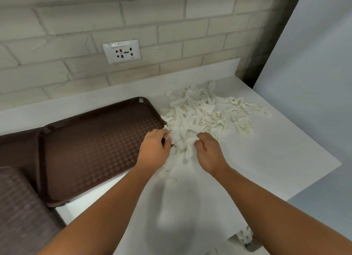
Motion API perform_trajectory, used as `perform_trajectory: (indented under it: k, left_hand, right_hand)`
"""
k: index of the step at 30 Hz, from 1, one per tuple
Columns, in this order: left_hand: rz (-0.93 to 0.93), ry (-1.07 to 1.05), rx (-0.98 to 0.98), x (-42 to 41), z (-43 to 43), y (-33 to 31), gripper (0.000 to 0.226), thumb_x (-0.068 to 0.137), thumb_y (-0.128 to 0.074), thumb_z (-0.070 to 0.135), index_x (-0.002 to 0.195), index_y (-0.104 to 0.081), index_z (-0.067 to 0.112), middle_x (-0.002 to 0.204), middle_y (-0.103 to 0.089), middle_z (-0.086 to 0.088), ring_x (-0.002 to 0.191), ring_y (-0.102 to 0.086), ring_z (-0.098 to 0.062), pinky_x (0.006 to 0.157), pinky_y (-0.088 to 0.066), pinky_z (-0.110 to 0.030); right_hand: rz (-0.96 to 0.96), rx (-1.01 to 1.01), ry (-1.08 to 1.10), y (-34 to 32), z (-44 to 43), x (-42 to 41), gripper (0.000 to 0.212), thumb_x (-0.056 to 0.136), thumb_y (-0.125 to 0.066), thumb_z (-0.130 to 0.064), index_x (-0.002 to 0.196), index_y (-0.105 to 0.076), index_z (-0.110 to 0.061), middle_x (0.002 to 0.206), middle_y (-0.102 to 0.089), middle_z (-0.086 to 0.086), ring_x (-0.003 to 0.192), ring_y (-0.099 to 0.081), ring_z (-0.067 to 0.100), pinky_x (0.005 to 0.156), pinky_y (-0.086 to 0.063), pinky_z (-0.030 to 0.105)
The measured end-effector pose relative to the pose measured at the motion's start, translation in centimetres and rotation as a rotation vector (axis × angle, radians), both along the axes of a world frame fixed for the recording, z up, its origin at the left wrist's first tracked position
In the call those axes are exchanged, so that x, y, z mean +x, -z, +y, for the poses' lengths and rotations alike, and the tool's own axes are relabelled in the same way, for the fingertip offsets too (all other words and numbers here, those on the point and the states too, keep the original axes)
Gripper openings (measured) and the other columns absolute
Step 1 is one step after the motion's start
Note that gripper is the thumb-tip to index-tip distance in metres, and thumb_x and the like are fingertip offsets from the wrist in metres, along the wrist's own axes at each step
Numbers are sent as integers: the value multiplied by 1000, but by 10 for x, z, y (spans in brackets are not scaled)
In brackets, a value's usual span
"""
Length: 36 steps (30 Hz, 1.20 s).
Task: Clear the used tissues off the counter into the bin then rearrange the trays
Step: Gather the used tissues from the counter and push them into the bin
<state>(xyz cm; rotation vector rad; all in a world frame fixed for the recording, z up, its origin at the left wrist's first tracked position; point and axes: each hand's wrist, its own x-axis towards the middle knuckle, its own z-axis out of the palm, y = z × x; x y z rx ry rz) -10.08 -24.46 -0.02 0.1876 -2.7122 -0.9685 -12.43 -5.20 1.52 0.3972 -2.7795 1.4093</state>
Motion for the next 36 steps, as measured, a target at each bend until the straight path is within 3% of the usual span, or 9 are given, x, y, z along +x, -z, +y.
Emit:
perform_trajectory:
  k: [4, 9, 11, 14, 17, 20, 25, 31, 36]
  left_hand:
    - [-25, -5, -66, -20, 6, 2, 39, 95, -59, 40, 129, -60, 20, 125, -60, 1, 115, -51, -18, 98, -44, -30]
    - [-108, -35, -190, -41, 18, 6, 50, 88, -61, 56, 125, -59, 23, 114, -64, 4, 105, -56, -21, 92, -49, -37]
    - [-117, -25, -129, -46, 22, 7, 48, 87, -66, 48, 127, -58, 21, 105, -68, 5, 101, -59, -20, 90, -51, -40]
    - [-114, -3, -100, -52, 25, 9, 42, 89, -65, 27, 130, -57, 19, 90, -70, 3, 91, -62, -20, 85, -53, -43]
    - [-121, -7, -65, -55, 26, 10, 38, 91, -60, 21, 129, -57, 19, 85, -69, 0, 82, -64, -21, 82, -55, -44]
    - [-150, -10, -58, -55, 29, 10, 36, 94, -57, 37, 126, -57, 21, 82, -70, 2, 83, -66, -20, 85, -54, -44]
    - [-226, -39, -123, -54, 41, 7, 51, 86, -52, 71, 111, -56, 26, 80, -69, 11, 87, -65, -15, 88, -51, -40]
    - [-209, -54, -79, -55, 47, 0, 22, 87, -69, 28, 102, -53, 24, 81, -66, 6, 81, -64, -18, 83, -54, -41]
    - [-155, -49, 215, -51, 38, -9, 38, 95, -63, 17, 132, -55, 17, 90, -63, 7, 84, -61, -9, 85, -47, -21]
  right_hand:
    - [-206, -289, 89, -21, 9, 8, 28, 100, -41, -26, 79, -56, -13, 81, -54, -3, 74, -50, 8, 74, -43, 29]
    - [-87, -8, 192, -25, 23, -1, 24, 92, -60, -24, 77, -55, -6, 77, -53, 0, 64, -48, 11, 61, -36, 18]
    - [-73, 24, 207, -22, 32, -2, 8, 89, -61, -15, 89, -61, -7, 92, -59, 1, 70, -52, 11, 63, -38, 14]
    - [-133, 83, 215, -15, 48, -1, 22, 90, -59, -11, 112, -64, -9, 109, -60, -1, 79, -55, 11, 75, -39, 13]
    - [-182, 177, 143, -6, 62, 1, 13, 92, -54, -7, 95, -66, -11, 103, -68, 1, 86, -60, 14, 74, -41, 16]
    - [-194, 250, 87, 1, 70, 5, 18, 92, -49, -2, 78, -53, -14, 94, -69, 7, 84, -63, 22, 68, -44, 22]
    - [-191, 283, -44, 3, 68, 16, 14, 96, -40, -7, 109, -43, -13, 78, -54, 5, 63, -48, 13, 58, -38, 27]
    - [-168, 566, -139, 19, 70, 20, 30, 85, -64, -51, 98, -60, -24, 93, -58, -2, 85, -56, 18, 76, -44, 28]
    - [-164, 457, -53, 23, 78, 15, 22, 90, -62, -38, 91, -66, -17, 92, -60, 2, 87, -57, 21, 77, -44, 29]
